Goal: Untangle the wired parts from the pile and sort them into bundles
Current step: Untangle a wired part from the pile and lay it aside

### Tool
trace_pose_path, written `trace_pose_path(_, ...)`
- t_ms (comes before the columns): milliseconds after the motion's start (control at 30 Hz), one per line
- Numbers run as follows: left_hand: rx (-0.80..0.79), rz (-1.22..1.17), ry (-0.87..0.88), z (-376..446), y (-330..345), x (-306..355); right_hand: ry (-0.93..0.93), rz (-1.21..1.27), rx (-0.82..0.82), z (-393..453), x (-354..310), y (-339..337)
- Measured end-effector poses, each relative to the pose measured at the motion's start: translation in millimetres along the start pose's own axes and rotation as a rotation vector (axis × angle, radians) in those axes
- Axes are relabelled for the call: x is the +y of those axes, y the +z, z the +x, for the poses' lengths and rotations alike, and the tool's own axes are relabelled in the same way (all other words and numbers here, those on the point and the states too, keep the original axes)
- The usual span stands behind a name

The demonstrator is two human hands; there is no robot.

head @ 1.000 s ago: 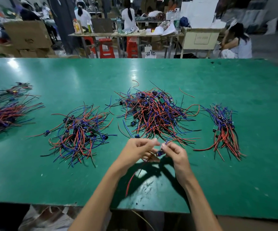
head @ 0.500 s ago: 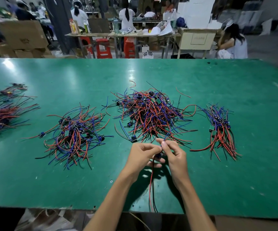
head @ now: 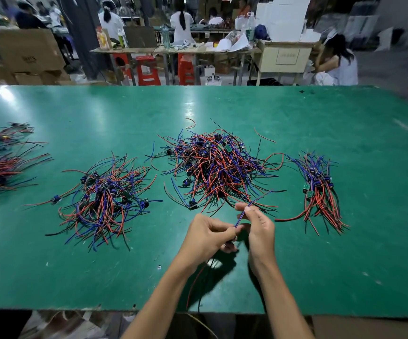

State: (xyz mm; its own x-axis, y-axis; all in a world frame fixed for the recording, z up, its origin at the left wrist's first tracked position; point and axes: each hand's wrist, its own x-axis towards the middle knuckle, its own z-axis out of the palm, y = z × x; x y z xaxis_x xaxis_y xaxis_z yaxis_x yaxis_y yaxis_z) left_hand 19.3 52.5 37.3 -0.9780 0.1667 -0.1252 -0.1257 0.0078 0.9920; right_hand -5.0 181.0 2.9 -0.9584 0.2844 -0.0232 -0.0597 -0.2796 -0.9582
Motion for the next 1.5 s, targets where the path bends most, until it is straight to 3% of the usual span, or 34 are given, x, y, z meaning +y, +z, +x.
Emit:
trace_pose_path(400, -0.276, 0.231, -0.041, 1, -36, 12, 0.231, 0.413, 0.097, 6, -13, -10)
trace_pose_path(500, -0.230, 0.226, -0.080, 5, -28, 13, 0.116, 0.283, 0.050, 1, -12, -10)
trace_pose_path(667, -0.188, 0.165, -0.070, 6, -34, 14, -0.053, -0.072, -0.172, -13, -4, -2)
trace_pose_path(900, -0.054, 0.280, -0.091, -4, -62, 4, -0.019, 0.028, -0.015, -12, -3, 0)
trace_pose_path(1133, 0.099, 0.576, 0.093, -8, -66, -2, 0.044, 0.127, -0.001, -14, -10, 0)
trace_pose_path(1367, 0.374, 0.550, 0.538, -15, -58, -14, 0.104, 0.272, -0.162, -11, -16, -14)
trace_pose_path(1500, 0.455, 0.581, 0.616, -15, -52, -27, 0.135, 0.324, -0.170, -11, -17, -16)
